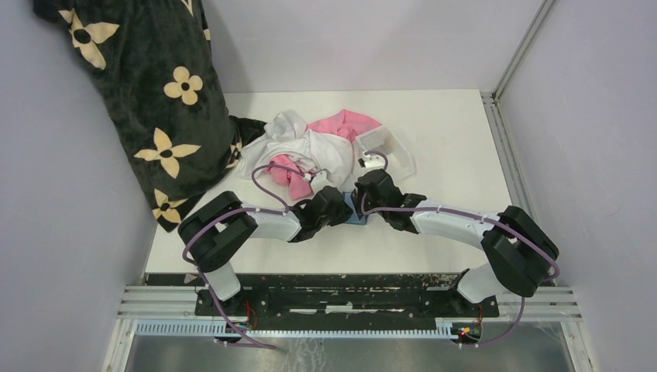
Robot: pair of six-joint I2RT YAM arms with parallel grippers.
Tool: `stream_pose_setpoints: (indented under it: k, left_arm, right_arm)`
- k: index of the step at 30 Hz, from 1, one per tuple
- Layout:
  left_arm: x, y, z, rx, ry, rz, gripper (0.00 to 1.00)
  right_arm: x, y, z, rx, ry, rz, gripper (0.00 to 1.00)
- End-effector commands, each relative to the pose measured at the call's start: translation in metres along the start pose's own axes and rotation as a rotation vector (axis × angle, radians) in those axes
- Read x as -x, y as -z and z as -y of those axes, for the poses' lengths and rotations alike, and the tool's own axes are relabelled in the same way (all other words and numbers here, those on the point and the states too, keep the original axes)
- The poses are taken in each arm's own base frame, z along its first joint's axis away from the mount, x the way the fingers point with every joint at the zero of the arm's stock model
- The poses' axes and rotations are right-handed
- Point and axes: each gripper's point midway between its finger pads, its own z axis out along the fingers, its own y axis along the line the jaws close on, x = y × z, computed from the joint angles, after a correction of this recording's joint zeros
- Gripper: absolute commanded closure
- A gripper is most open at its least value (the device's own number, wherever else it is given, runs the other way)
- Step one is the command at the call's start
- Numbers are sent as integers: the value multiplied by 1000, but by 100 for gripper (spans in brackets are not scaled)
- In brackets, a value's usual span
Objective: Put the credit cards into the card holder
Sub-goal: Open the card holder at the center of the board.
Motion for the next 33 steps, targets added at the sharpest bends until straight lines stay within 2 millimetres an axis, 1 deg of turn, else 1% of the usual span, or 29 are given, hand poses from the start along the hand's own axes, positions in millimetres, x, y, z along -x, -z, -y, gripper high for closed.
stream_pose_setpoints:
  k: [1, 8, 13, 18, 21, 29, 33]
  left_arm:
    - [-15, -7, -34, 120, -29, -22, 77]
    - [-17, -6, -36, 132, -35, -24, 77]
    - [-18, -4, -40, 140, -36, -28, 77]
    - [-21, -2, -41, 140, -36, -36, 77]
    - [-23, -2, -42, 139, -38, -39, 77]
    - [-27, -1, -44, 133, -40, -49, 77]
    - [-28, -1, -43, 127, -38, -53, 78]
  right_arm:
    - [31, 10, -2, -26, 27, 76, 99]
    - [21, 5, 16, -118, 52, 46, 99]
    - [21, 8, 30, -186, 57, 54, 99]
    - [16, 5, 36, -201, 22, 39, 99]
    - [12, -1, 37, -177, -38, 31, 99]
    - [2, -14, 51, -116, -257, -10, 99]
    - [-5, -21, 53, -70, -353, -35, 99]
